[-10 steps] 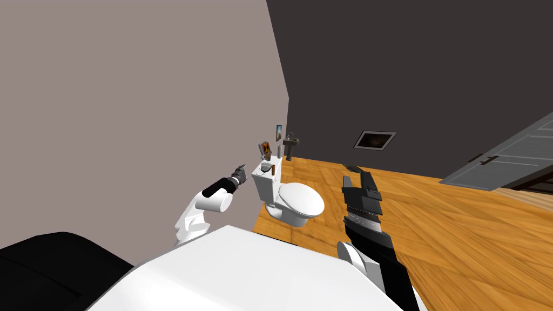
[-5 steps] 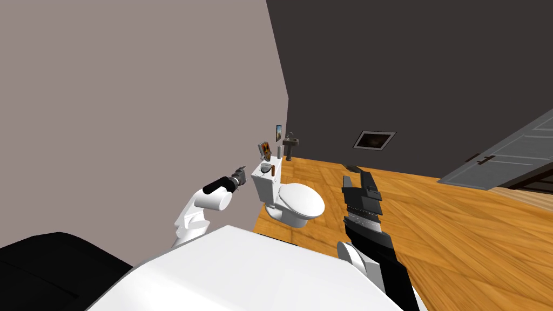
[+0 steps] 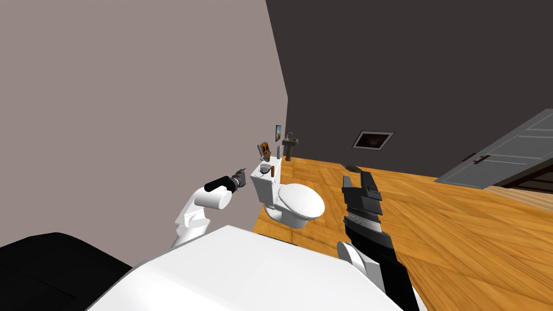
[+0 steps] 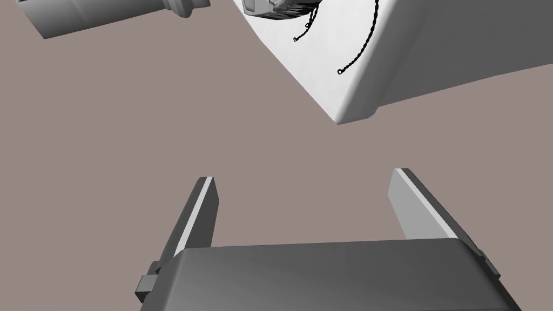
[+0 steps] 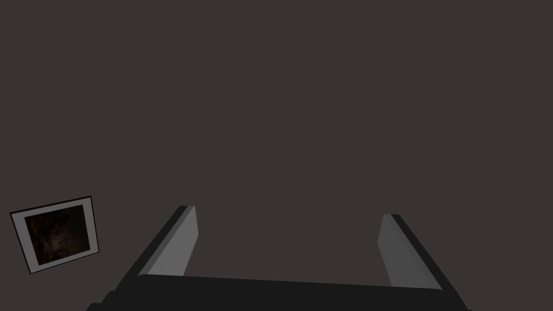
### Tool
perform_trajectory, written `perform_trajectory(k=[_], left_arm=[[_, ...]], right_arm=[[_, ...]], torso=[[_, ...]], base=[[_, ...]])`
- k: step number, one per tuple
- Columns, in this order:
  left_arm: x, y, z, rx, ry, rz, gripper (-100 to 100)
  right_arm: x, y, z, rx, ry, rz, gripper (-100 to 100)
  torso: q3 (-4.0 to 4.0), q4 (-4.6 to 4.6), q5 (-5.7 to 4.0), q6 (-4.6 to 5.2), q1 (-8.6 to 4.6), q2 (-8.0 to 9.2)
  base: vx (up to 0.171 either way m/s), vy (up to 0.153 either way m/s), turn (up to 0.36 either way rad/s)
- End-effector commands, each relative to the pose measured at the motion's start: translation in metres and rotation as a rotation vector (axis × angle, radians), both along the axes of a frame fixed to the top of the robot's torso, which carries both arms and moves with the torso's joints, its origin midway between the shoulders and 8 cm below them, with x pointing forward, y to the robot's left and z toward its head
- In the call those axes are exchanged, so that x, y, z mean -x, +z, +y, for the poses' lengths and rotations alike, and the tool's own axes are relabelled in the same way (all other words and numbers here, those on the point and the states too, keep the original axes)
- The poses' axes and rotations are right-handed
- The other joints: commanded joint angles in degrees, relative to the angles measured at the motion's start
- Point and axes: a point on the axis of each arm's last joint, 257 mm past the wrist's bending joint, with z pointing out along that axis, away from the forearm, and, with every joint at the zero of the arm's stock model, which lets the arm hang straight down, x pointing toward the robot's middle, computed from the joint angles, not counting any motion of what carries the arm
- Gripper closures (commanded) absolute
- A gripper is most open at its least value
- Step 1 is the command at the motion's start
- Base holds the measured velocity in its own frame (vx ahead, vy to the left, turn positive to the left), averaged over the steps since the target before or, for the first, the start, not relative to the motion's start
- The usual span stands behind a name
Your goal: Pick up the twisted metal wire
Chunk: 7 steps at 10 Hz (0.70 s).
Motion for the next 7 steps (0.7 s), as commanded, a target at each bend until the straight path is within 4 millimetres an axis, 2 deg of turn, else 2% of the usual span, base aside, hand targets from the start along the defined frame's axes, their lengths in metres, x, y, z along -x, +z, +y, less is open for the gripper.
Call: perform_trajectory(k=[1,7], left_arm=[[0.005,-0.008,0.000,0.005,0.000,0.043,-100],[0.020,-0.028,-0.007,0.022,-0.025,0.173,-100]], right_arm=[[0.000,0.000,0.000,0.000,0.000,0.000,0],[0.000,0.000,0.000,0.000,0.000,0.000,0]], torso=[[0.00,0.00,0.00,0.00,0.00,0.00],[0.00,-0.01,0.00,-0.01,-0.01,0.01]], base=[[0.035,0.005,-0.026],[0.042,0.007,-0.036]])
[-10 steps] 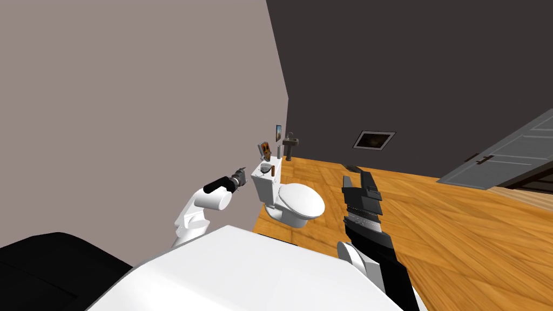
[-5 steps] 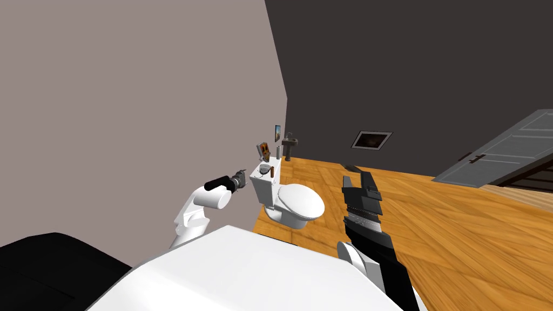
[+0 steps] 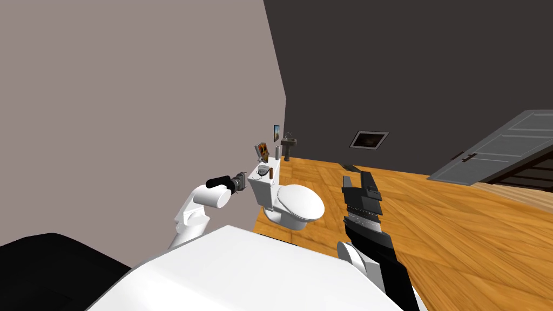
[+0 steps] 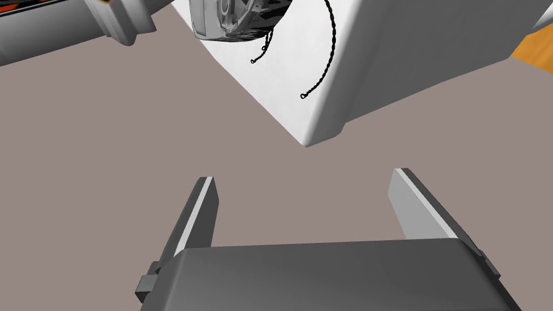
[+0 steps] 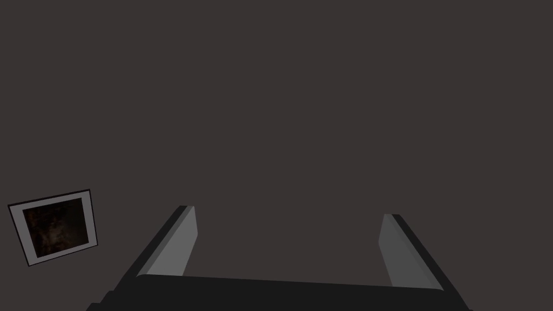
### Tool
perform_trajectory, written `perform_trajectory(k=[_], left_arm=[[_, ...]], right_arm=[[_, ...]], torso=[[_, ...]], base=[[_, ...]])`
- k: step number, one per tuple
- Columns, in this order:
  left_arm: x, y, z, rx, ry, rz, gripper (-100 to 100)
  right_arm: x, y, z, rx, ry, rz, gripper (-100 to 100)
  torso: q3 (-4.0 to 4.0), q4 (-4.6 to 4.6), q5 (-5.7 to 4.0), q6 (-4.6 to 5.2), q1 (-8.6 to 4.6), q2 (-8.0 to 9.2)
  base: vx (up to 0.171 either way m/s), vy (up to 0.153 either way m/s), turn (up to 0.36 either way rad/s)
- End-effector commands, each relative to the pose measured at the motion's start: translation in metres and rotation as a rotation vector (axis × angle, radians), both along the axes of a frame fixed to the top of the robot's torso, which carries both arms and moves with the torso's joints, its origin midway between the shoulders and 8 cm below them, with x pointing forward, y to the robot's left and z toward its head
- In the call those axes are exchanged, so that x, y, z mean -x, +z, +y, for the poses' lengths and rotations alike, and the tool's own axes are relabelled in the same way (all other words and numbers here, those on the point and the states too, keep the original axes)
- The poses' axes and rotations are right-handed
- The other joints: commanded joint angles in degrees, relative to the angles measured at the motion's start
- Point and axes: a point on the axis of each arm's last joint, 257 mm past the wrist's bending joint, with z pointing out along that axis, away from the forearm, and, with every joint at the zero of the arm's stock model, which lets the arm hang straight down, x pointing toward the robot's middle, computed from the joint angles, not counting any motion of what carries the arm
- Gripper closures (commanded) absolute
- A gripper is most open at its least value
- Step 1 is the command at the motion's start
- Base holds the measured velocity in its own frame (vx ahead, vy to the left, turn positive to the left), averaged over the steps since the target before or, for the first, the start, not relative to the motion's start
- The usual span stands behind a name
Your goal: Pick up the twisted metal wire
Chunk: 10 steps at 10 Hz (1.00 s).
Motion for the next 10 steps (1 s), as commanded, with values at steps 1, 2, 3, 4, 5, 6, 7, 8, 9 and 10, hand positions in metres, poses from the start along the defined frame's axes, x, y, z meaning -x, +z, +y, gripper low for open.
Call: perform_trajectory(k=[1,2,3,4,5,6,7,8,9,10], left_arm=[[0.006,-0.007,-0.001,0.003,-0.003,0.037,-100],[0.010,-0.010,-0.003,0.007,-0.015,0.066,-100],[0.012,-0.014,-0.003,0.008,-0.014,0.083,-100],[0.016,-0.015,-0.006,0.010,-0.027,0.104,-100],[0.019,-0.020,-0.006,0.011,-0.025,0.127,-100],[0.023,-0.021,-0.009,0.013,-0.039,0.147,-100],[0.027,-0.025,-0.009,0.014,-0.037,0.169,-100],[0.031,-0.028,-0.011,0.015,-0.050,0.194,-100],[0.034,-0.030,-0.011,0.015,-0.049,0.209,-100],[0.039,-0.033,-0.014,0.016,-0.062,0.237,-100]], right_arm=[[0.000,0.000,0.000,0.000,0.000,0.000,0],[0.000,0.000,0.000,0.000,0.000,0.000,0],[0.000,0.000,0.000,0.000,0.000,0.000,0],[0.000,0.000,0.000,0.000,0.000,0.000,0],[0.000,0.000,0.000,0.000,0.000,0.000,0],[0.000,0.000,0.000,0.000,0.000,0.000,0],[0.000,0.000,0.000,0.000,0.000,0.000,0],[0.000,0.000,0.000,0.000,0.000,0.000,0],[0.000,0.000,0.000,0.000,0.000,0.000,0],[0.000,0.000,0.000,0.000,0.000,0.000,0]], torso=[[0.00,0.00,0.00,0.00,0.00,0.00],[-0.01,-0.01,0.00,-0.01,0.00,-0.02],[-0.05,-0.02,0.00,0.00,0.00,-0.08],[-0.05,-0.02,0.01,-0.02,0.01,-0.08],[-0.07,-0.03,0.00,0.00,0.00,-0.12],[-0.06,-0.03,0.00,-0.01,0.00,-0.10],[-0.07,-0.03,0.00,0.00,-0.01,-0.13],[-0.06,-0.03,0.00,-0.01,-0.03,-0.10],[-0.07,-0.03,0.00,0.00,0.01,-0.11],[-0.05,-0.03,0.01,-0.02,0.02,-0.08]], base=[[0.041,0.006,-0.035],[0.060,0.007,-0.067],[0.055,0.009,-0.033],[0.066,0.006,-0.057],[0.058,0.006,-0.036],[0.066,0.004,-0.061],[0.056,0.000,-0.041],[0.062,0.012,-0.066],[0.052,0.015,-0.036],[0.057,0.012,-0.067]])
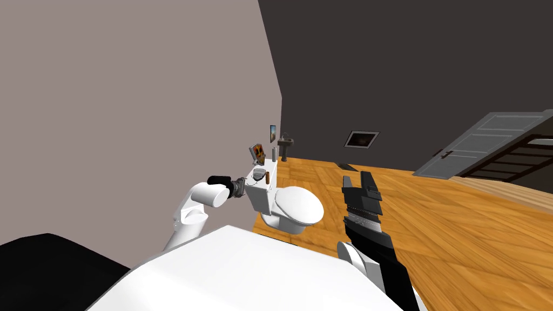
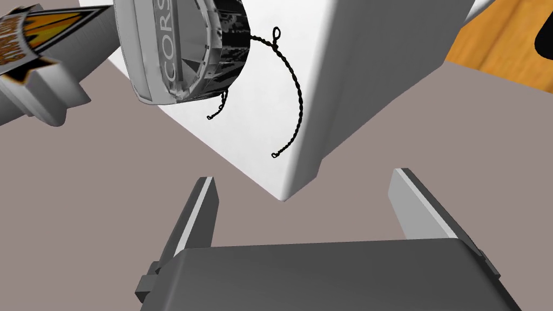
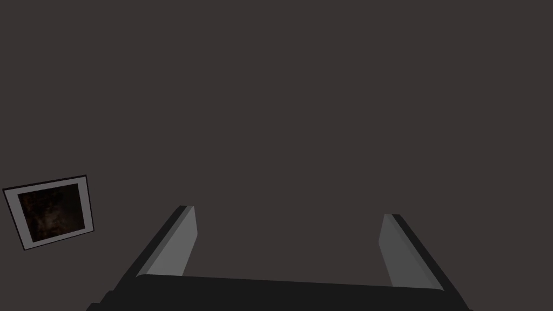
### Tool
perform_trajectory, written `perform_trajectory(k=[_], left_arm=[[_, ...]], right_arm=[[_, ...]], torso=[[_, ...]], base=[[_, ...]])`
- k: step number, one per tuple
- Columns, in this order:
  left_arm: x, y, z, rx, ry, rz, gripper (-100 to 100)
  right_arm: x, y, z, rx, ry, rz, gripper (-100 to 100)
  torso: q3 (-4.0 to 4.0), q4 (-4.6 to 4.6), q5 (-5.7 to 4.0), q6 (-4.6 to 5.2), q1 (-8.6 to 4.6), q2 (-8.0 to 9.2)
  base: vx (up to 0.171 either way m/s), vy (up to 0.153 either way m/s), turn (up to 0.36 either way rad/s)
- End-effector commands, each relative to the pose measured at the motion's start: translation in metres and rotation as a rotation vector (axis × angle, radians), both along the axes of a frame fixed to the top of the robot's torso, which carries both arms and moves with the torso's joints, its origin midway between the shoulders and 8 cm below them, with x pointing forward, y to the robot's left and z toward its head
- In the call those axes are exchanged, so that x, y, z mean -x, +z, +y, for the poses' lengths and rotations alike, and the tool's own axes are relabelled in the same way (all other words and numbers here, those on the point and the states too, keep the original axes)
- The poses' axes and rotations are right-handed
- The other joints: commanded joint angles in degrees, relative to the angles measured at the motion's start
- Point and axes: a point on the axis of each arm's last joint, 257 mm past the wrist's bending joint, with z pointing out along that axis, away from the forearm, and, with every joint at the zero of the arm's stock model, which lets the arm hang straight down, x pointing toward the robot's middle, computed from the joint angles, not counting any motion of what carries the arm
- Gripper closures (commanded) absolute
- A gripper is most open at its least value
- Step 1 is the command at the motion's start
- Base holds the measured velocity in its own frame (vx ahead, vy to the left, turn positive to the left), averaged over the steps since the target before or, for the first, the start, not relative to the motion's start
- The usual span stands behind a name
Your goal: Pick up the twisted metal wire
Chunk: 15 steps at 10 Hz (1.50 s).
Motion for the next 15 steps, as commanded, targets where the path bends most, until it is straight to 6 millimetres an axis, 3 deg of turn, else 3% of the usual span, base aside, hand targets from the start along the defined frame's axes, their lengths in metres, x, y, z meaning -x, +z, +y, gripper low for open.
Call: perform_trajectory(k=[1,9,11,12,13,15], left_arm=[[0.005,-0.005,-0.001,0.000,-0.006,0.029,-100],[0.045,-0.016,-0.007,-0.024,-0.072,0.204,-100],[0.045,-0.015,-0.008,-0.026,-0.073,0.204,-100],[0.046,-0.015,-0.008,-0.026,-0.074,0.208,0],[0.040,-0.021,-0.005,-0.025,-0.071,0.207,-100],[0.035,-0.027,-0.003,-0.025,-0.069,0.207,-100]], right_arm=[[0.000,0.000,0.000,0.000,0.000,0.000,0],[0.000,0.000,0.000,0.000,0.000,0.000,0],[0.000,0.000,0.000,0.000,0.000,0.000,0],[0.000,0.000,0.000,0.000,0.000,0.000,0],[0.000,0.000,0.000,0.000,0.000,0.000,0],[0.000,0.000,0.000,0.000,0.000,0.000,0]], torso=[[0.00,0.00,0.00,0.00,0.00,0.00],[-0.02,-0.01,0.00,-0.01,-0.03,-0.02],[0.02,0.00,0.00,-0.01,-0.02,0.04],[0.07,0.02,0.00,-0.02,-0.04,0.13],[0.10,0.04,-0.01,-0.02,-0.06,0.19],[0.14,0.05,-0.01,-0.01,-0.09,0.25]], base=[[0.053,0.014,-0.026],[0.064,0.009,-0.056],[0.029,0.008,-0.018],[0.000,0.000,0.000],[-0.004,-0.004,-0.014],[-0.012,-0.008,-0.017]])
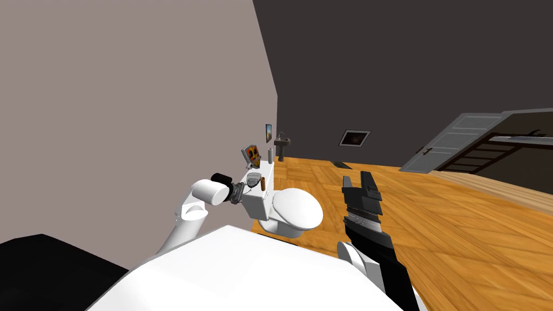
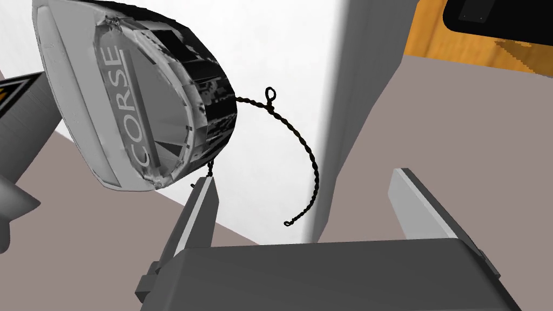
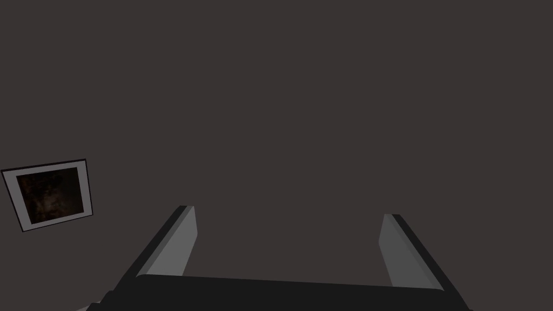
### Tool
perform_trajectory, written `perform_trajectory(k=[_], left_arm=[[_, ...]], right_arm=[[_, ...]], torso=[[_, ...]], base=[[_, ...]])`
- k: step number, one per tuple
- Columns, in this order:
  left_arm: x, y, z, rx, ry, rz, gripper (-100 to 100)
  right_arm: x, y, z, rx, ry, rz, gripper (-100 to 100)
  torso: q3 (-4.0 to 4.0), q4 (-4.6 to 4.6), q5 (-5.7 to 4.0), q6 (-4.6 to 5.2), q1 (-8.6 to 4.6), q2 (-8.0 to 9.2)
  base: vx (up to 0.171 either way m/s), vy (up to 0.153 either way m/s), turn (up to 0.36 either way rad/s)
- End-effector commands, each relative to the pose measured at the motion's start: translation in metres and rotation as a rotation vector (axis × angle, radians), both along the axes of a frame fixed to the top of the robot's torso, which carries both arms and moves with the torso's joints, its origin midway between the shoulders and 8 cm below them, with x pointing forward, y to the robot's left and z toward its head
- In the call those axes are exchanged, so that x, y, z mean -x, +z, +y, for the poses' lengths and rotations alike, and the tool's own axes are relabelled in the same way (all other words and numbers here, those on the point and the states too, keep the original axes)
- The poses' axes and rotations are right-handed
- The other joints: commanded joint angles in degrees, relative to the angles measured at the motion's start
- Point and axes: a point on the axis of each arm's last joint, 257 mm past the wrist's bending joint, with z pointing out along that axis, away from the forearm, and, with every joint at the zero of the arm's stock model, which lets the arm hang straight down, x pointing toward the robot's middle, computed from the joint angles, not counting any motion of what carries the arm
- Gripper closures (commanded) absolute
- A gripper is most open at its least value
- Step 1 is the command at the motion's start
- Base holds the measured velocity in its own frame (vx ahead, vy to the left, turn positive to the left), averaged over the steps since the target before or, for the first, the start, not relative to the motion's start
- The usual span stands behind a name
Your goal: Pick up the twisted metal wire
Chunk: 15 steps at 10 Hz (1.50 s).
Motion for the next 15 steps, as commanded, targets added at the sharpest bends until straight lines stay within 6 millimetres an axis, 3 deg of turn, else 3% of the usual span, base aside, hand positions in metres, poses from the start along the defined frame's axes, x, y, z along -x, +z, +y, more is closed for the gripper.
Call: perform_trajectory(k=[1,3,4,8,9,10,15], left_arm=[[-0.005,-0.006,0.002,0.000,0.002,-0.002,-100],[-0.006,-0.008,0.002,0.000,0.003,0.000,-100],[-0.007,-0.009,0.002,0.000,0.002,-0.002,100],[-0.004,-0.012,0.001,0.002,0.002,0.010,100],[-0.004,-0.012,0.001,0.003,0.002,0.010,0],[-0.001,-0.002,0.001,0.000,0.000,-0.001,100],[0.008,0.009,-0.003,-0.001,-0.004,-0.002,100]], right_arm=[[0.000,0.000,0.000,0.000,0.000,0.000,0],[0.000,0.000,0.000,0.000,0.000,0.000,0],[0.000,0.000,0.000,0.000,0.000,0.000,0],[0.000,0.000,0.000,0.000,0.000,0.000,0],[0.000,0.000,0.000,0.000,0.000,0.000,0],[0.000,0.000,0.000,0.000,0.000,0.000,0],[0.000,0.000,0.000,0.000,0.000,0.000,0]], torso=[[0.00,0.00,0.00,0.00,0.00,0.00],[0.00,0.00,0.00,0.00,0.00,0.00],[0.00,0.00,0.00,-0.01,0.01,-0.01],[-0.21,0.02,-0.03,0.13,0.15,-0.44],[-0.23,0.01,-0.02,0.14,0.16,-0.48],[-0.25,0.01,-0.02,0.14,0.16,-0.50],[-0.20,0.06,-0.07,0.13,0.13,-0.47]], base=[[-0.010,-0.008,-0.010],[-0.005,-0.004,-0.008],[0.000,0.000,0.000],[-0.007,-0.002,0.007],[0.000,0.000,0.000],[0.020,0.008,0.001],[0.013,0.008,0.009]])
